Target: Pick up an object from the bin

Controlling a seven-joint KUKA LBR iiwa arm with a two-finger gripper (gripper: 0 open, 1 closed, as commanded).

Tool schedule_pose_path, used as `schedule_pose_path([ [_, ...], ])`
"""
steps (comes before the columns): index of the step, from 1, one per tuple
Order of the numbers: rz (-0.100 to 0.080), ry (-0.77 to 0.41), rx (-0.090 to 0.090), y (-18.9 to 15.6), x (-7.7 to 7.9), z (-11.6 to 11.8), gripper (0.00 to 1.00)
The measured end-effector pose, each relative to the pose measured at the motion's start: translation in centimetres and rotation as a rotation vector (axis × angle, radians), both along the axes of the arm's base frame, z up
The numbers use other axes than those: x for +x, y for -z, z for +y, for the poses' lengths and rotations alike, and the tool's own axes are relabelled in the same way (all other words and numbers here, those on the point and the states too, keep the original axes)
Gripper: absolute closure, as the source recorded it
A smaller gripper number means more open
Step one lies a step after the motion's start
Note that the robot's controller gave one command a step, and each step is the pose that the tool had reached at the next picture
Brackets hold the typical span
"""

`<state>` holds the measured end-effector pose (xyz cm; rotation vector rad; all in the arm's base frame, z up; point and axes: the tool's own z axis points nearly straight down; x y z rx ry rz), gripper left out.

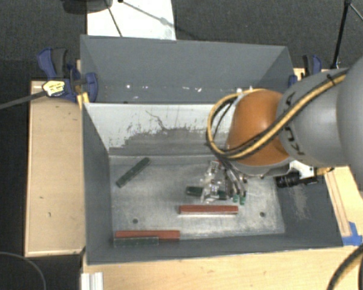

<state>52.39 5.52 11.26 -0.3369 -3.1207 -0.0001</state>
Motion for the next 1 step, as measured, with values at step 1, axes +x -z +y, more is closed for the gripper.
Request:
schedule_pose_path([
  [1, -0.006, -0.001, 0.000, -1.10, 0.13, 0.00, 1.00],
])
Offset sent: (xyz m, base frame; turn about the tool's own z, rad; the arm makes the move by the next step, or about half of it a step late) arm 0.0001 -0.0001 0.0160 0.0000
